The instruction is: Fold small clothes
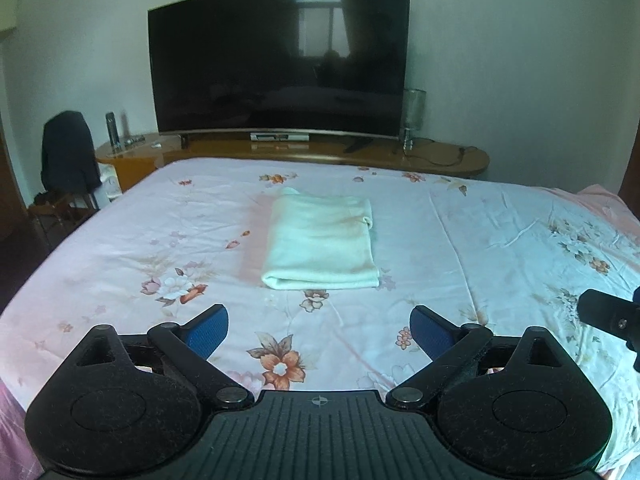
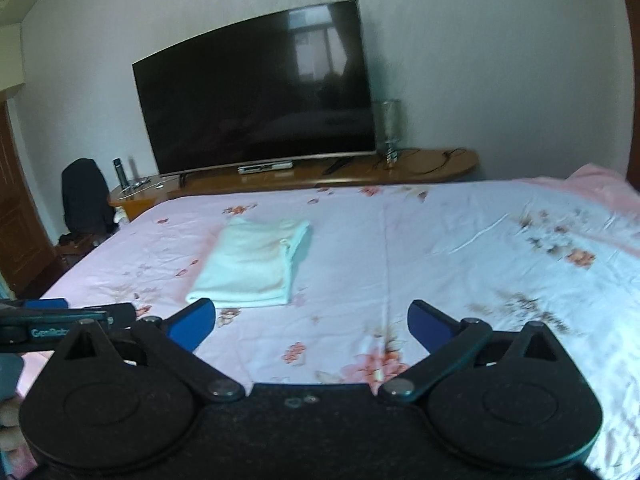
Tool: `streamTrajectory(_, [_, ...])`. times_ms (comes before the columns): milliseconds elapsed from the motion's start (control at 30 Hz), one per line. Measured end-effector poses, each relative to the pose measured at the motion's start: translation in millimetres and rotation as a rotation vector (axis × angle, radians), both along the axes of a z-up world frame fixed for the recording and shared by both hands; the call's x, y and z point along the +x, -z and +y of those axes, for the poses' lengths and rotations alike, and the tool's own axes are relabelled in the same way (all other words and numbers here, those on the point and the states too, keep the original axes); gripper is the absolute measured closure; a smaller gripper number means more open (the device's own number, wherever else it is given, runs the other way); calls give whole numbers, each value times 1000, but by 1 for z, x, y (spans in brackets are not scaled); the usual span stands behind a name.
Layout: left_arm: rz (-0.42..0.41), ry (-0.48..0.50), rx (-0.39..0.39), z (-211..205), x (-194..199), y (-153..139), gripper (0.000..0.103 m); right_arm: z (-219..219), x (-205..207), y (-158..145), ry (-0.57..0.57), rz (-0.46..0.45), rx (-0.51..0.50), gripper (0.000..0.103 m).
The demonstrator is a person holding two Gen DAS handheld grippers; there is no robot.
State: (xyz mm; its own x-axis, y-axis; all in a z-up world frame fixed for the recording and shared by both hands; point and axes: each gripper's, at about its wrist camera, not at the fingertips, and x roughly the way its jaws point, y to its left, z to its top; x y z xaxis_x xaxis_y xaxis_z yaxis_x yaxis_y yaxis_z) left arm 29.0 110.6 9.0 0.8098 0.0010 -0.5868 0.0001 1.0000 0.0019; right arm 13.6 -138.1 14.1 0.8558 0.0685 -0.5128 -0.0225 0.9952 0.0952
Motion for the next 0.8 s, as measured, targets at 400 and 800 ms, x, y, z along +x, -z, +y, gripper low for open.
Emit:
streamTrajectory(400, [-19, -8, 13, -14, -19, -7, 6, -14, -18, 1, 59, -10, -44, 0])
streamTrajectory(800, [-43, -32, 30, -21, -34, -11, 6, -18, -26, 0, 57, -37, -16, 0])
